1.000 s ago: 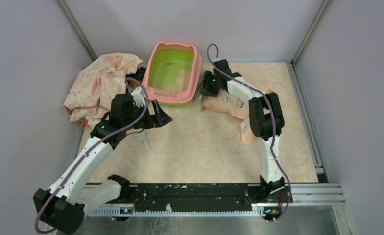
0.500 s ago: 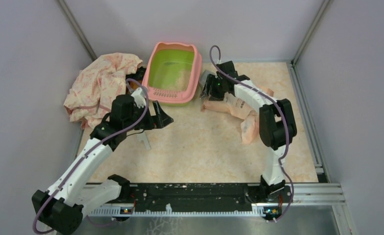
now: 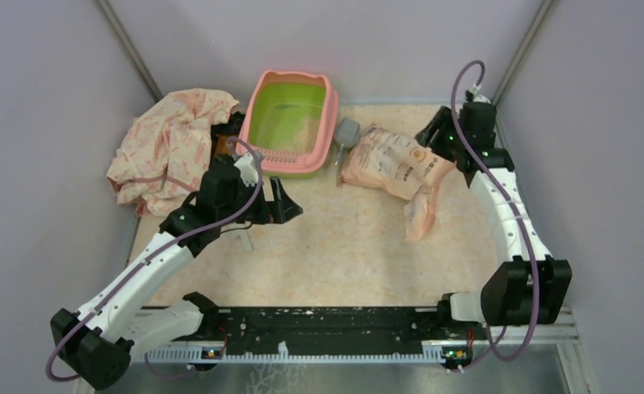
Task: Fill the litter box with clean litter
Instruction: Place the spatula at the center of the board, then adjust the cat litter bag at the center of the board.
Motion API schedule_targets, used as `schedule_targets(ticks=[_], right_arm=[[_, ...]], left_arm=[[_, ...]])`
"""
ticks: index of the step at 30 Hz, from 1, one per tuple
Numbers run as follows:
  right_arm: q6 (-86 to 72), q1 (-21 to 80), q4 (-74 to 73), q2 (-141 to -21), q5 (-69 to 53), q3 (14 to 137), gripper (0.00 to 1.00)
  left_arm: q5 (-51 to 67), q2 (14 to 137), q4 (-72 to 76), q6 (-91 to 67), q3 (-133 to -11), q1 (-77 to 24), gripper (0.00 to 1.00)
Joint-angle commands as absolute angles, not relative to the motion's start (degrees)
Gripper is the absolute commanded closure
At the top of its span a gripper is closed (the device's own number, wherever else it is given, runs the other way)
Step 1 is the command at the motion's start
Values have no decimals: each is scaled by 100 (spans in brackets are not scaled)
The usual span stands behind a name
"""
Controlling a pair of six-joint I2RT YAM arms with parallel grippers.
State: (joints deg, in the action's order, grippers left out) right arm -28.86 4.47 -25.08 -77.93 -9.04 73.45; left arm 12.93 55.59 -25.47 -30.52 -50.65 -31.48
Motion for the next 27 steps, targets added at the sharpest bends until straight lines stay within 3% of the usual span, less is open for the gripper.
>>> schedule_targets(ticks=[1,9,27], right_arm=[[-3112,-115,-2551,-7425,-278,6574,44],[-3287,-768,-1927,-7589,-447,5728,43],[-3517,-1096,-862,-9205,-626,6201,43]], left_arm=[[936,5739,-2421,-3115,-5283,-3567,1],[539,6058,-2430,-3184,-5300,-4135,1],[215,6826,-2317,-3284,-5610,-4826,1]])
